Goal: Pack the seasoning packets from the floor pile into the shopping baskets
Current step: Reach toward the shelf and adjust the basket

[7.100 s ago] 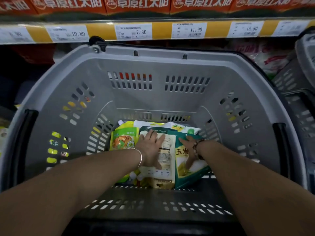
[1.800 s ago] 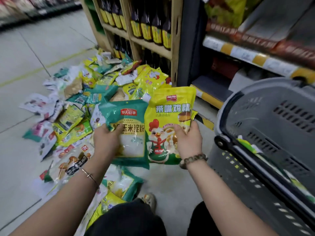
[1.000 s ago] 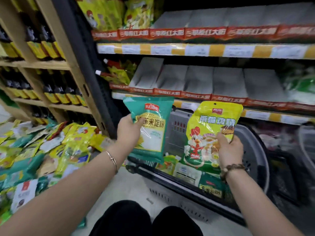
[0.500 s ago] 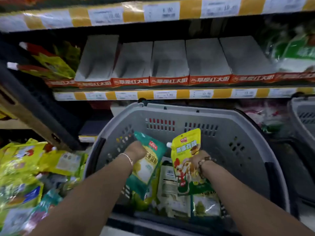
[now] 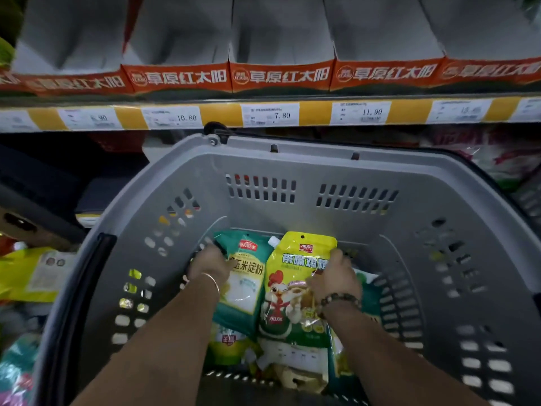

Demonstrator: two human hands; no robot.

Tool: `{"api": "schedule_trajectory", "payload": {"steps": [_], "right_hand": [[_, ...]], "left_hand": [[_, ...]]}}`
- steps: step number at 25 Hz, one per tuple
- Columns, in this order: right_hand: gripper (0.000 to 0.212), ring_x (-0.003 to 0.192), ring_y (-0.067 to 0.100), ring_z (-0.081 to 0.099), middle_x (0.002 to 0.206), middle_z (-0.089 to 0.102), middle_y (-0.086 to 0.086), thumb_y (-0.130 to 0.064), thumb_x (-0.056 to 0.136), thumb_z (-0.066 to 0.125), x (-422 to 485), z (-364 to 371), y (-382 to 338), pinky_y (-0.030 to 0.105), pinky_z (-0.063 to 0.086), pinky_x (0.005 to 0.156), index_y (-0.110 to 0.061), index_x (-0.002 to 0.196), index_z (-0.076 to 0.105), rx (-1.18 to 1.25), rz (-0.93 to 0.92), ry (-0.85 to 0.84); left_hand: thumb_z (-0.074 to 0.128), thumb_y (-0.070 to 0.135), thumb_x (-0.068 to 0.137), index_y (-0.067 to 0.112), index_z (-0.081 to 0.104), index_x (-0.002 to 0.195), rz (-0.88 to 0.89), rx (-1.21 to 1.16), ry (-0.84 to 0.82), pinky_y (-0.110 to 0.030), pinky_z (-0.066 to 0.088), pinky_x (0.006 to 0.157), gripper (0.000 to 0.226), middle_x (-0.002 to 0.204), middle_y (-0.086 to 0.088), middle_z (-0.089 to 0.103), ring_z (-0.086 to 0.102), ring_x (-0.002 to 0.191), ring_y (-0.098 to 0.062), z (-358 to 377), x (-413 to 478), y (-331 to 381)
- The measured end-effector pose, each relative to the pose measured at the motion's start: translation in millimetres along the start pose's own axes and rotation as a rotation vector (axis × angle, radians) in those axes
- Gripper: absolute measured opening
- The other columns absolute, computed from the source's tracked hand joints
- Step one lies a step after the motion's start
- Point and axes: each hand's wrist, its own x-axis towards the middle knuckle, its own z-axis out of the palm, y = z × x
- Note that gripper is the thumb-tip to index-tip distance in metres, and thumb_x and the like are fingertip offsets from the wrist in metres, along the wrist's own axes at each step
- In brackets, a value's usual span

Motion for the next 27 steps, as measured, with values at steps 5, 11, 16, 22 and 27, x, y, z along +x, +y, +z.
{"api": "schedule_trajectory", "payload": {"steps": [5, 11, 16, 22, 27], "right_hand": [[0.090, 0.143, 0.022, 0.007, 0.156, 0.004, 0.001, -0.062, 0.078, 0.055, -1.5, 19.7, -2.2, 0.040, 0.007, 0.115, -0.025, 0.147, 0.011, -0.303, -0.625, -0.105], [0.126, 0.140, 0.022, -0.023, 0.151, -0.027, 0.000, -0.089, 0.052, 0.048, 13.0, 50.7, 2.9, 0.040, -0.016, 0.104, -0.033, 0.145, -0.016, -0.431, -0.460, -0.376], [0.122, 0.140, 0.023, -0.023, 0.152, -0.027, 0.001, -0.091, 0.054, 0.044, 15.2, 51.9, 0.6, 0.044, -0.013, 0.109, -0.033, 0.145, -0.015, -0.461, -0.448, -0.363], [0.119, 0.142, 0.023, -0.018, 0.153, -0.024, 0.001, -0.089, 0.056, 0.046, 15.6, 43.2, -3.2, 0.044, -0.009, 0.112, -0.034, 0.146, -0.012, -0.454, -0.473, -0.406], [0.101, 0.144, 0.024, 0.003, 0.157, -0.003, 0.002, -0.072, 0.070, 0.054, 19.2, 16.8, -9.2, 0.045, 0.010, 0.115, -0.031, 0.148, 0.004, -0.436, -0.501, -0.449]], "left_hand": [[0.055, 0.067, 0.079, 0.011, 0.029, 0.140, 0.813, 0.482, 0.096, -0.041, 0.025, 0.112, 0.087, 0.149, -0.012, 0.027, 0.029, 0.136, -0.030, -3.1, -11.2, 6.3], [0.037, 0.086, 0.069, 0.005, -0.016, 0.148, 0.762, 0.761, -0.092, -0.043, -0.014, 0.114, 0.124, 0.155, -0.021, -0.019, -0.017, 0.144, -0.034, 37.7, -2.9, -3.1], [0.034, 0.086, 0.071, 0.008, -0.019, 0.147, 0.765, 0.754, -0.131, -0.043, -0.012, 0.114, 0.121, 0.154, -0.019, -0.023, -0.019, 0.143, -0.032, 46.8, 11.4, -7.2], [0.039, 0.083, 0.072, 0.011, -0.019, 0.147, 0.755, 0.717, -0.194, -0.040, -0.013, 0.113, 0.119, 0.154, -0.016, -0.024, -0.019, 0.143, -0.030, 42.5, 11.6, -5.7], [0.051, 0.073, 0.077, 0.021, 0.002, 0.152, 0.753, 0.657, -0.348, -0.040, 0.001, 0.118, 0.104, 0.160, -0.005, -0.006, -0.006, 0.147, -0.024, 8.7, 8.6, 0.0]]}}
